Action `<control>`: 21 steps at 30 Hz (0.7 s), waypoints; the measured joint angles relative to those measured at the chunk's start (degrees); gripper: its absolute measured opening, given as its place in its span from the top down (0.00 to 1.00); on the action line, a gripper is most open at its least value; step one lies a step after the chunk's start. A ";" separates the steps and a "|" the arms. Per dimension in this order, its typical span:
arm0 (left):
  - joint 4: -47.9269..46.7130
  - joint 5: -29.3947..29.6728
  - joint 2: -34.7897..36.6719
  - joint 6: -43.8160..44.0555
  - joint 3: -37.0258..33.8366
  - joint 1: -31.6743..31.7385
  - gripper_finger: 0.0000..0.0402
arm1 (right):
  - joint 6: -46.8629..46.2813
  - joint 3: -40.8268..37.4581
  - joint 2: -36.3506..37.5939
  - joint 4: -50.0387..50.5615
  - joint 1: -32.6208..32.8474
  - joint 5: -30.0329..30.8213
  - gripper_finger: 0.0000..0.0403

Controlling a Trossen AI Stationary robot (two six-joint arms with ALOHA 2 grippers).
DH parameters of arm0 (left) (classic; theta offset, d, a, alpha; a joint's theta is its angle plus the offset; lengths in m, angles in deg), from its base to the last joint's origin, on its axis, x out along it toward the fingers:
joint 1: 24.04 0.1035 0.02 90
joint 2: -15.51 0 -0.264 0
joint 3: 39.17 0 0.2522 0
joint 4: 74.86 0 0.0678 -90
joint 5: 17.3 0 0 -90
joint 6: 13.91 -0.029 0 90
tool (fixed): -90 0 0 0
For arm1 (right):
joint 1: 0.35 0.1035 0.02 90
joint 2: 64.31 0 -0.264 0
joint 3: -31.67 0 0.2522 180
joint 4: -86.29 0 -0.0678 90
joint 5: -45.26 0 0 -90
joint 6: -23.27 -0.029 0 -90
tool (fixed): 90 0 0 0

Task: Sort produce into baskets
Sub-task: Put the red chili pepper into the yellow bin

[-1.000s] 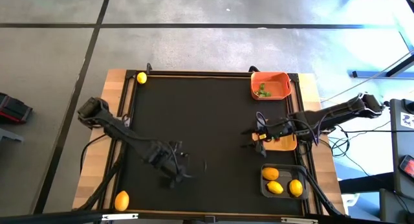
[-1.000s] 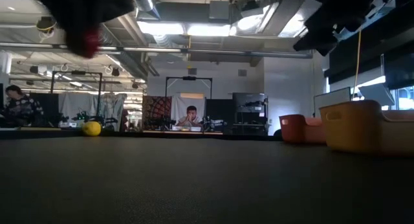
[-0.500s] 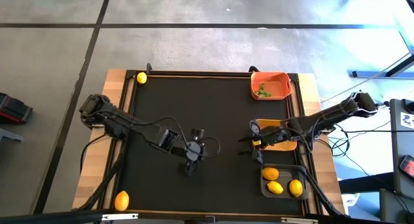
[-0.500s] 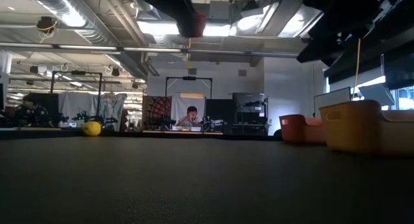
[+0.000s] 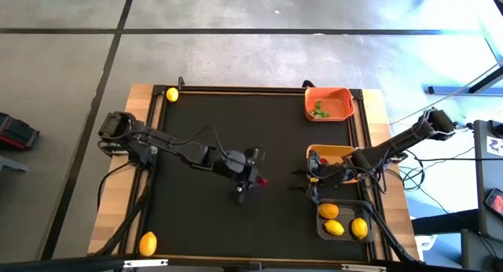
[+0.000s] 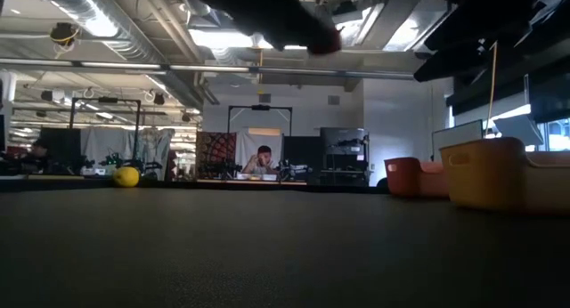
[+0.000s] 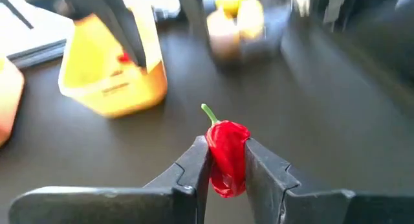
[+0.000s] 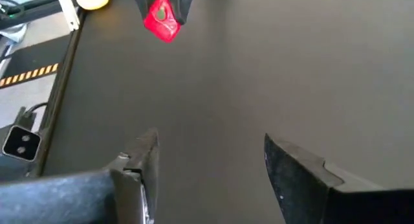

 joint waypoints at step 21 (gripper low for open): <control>27.92 -2.44 -1.09 10.85 -4.18 0.73 0.81 | 17.51 0.00 -0.41 -11.66 4.50 9.07 0.48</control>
